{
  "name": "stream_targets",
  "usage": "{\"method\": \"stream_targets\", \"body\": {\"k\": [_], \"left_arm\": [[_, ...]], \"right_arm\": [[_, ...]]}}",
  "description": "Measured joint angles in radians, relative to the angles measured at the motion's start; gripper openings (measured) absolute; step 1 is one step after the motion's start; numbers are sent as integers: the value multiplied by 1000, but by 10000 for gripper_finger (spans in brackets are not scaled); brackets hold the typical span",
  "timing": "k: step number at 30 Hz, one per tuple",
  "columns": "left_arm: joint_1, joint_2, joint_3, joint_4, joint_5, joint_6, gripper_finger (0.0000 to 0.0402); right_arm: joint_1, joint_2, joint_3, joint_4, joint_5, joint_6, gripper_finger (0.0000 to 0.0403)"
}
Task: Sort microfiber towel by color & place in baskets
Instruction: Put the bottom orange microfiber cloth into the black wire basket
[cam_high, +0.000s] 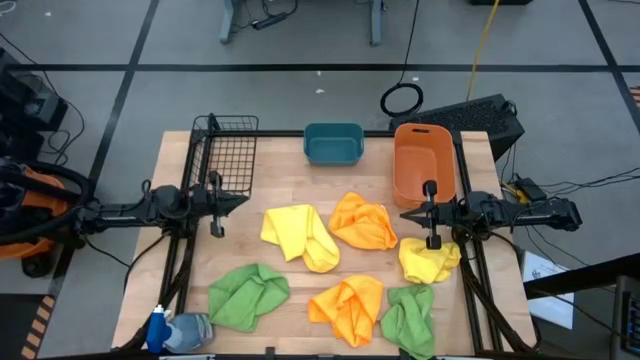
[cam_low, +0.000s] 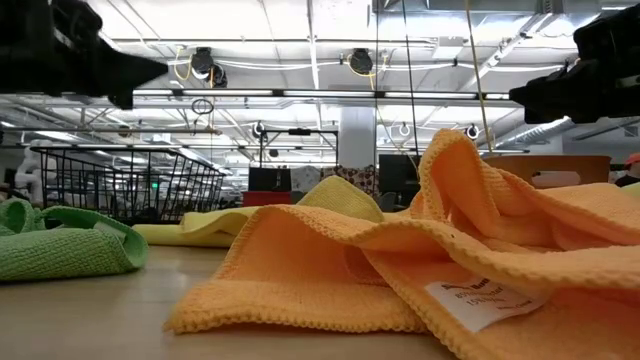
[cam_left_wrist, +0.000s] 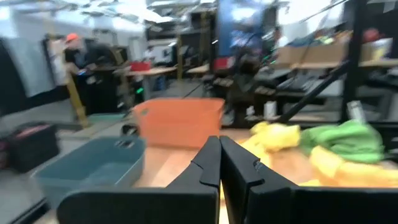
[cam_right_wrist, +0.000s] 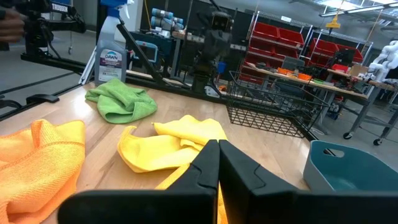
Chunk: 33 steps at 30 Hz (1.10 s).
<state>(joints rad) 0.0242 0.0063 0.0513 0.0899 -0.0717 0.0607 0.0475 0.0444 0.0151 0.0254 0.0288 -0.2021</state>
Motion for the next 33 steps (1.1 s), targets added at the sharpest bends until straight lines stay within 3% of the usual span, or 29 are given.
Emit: {"method": "stream_targets", "body": {"k": [9,14,23,33], "left_arm": [[0,59,275,-270,75,-29,4],[0,85,404,-280,65,-28,4],[0,162,578,-280,153,-29,4],[0,424,723,-280,218,-72,4]], "right_arm": [[0,0,0,0,0,0,0],[0,0,0,0,0,0,0],[0,0,0,0,0,0,0],[0,0,0,0,0,0,0]]}}
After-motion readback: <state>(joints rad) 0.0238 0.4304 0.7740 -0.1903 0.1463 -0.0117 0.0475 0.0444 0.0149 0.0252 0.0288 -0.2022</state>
